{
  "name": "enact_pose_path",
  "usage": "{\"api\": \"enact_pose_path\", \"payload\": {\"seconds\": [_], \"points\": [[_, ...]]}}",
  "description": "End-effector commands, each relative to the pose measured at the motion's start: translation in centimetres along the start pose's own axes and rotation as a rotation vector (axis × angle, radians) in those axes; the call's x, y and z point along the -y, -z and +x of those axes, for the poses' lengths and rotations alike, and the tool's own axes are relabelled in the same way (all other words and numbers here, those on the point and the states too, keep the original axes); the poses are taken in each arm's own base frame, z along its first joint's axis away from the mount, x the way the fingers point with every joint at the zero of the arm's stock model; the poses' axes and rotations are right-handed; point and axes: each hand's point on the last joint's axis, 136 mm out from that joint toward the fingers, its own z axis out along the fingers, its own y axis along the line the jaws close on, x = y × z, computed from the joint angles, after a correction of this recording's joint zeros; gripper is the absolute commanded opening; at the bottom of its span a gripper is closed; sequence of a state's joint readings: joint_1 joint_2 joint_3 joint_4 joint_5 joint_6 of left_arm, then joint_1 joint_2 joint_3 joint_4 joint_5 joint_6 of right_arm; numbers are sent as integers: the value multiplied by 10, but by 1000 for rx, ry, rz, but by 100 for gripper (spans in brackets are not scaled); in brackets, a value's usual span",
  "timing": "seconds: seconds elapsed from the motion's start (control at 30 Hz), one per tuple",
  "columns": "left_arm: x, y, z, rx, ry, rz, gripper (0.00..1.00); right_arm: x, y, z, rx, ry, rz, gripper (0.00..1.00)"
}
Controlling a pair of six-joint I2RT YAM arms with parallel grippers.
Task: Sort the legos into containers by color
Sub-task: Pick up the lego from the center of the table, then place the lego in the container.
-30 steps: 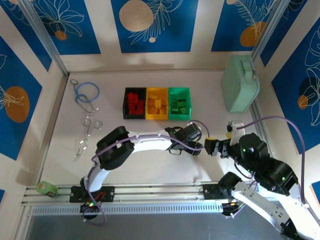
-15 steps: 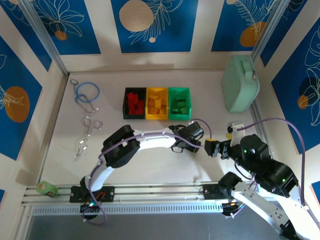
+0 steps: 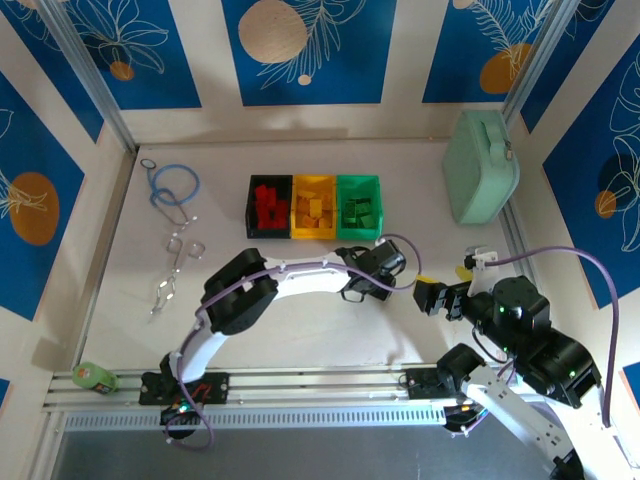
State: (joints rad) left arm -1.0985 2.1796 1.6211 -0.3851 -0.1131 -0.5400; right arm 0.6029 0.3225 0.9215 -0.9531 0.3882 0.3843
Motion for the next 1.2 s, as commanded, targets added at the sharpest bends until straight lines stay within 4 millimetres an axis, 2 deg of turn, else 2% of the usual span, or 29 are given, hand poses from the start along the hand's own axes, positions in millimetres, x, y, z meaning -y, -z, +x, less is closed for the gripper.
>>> {"api": "enact_pose_path", "payload": {"seconds": [0.0,0.17,0.27,0.47,0.7,0.87,0.93,1.03,1.17], "points": [[-18,44,-45,110,29,-5,31,-3,1,-2,19,12,-22,99],[-48,67,-86,172,51,-44,31,-3,0,-1,17,9,-19,99],[-70,73,-107,192,73,-73,31,-2,0,-1,18,5,-15,99],[-113,67,-140,203,111,-134,31,-1,-1,-1,19,0,-9,100],[-132,51,-162,202,113,-145,33,0,-2,-1,21,-4,-4,99],[-135,44,-176,212,106,-124,35,0,-4,-2,21,-6,-5,99],[-134,44,-179,211,106,-113,42,0,-5,-2,17,-8,-6,99],[-133,49,-182,215,104,-107,71,0,-7,-2,17,-9,-4,99],[-129,73,-185,242,96,-118,75,3,-10,-2,6,-16,16,99]]}}
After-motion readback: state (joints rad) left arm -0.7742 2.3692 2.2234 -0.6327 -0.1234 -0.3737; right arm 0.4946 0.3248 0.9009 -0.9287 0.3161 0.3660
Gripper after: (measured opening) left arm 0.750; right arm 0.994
